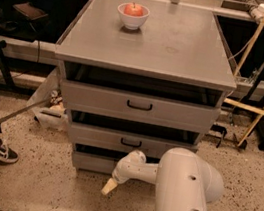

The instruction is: Close bottom drawer

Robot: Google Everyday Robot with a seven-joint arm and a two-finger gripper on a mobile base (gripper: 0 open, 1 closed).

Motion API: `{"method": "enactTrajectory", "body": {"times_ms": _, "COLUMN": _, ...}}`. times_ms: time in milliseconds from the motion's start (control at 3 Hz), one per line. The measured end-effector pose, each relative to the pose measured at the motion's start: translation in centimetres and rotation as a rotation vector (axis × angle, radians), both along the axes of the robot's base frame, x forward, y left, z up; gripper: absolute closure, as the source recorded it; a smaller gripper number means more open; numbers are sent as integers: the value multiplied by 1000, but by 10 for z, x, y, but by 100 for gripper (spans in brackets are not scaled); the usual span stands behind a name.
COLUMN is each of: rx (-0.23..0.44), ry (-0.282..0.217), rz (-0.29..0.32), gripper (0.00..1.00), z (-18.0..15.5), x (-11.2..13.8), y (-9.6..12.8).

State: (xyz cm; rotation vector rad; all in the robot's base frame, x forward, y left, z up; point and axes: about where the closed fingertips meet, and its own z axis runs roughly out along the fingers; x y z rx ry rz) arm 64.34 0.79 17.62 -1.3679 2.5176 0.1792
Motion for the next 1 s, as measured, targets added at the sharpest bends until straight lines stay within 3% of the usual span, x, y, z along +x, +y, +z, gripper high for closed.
{"method": "enactTrajectory", "body": {"times_ms": 667, "rx": 96, "ry": -90, "rz": -70, "gripper": 0, "z": 20, "x": 20, "y": -4}}
{"method": "enactTrajectory", "body": {"times_ms": 1000, "rx": 96, "ry": -90, "rz": -70, "gripper": 0, "z": 20, "x": 17, "y": -6}}
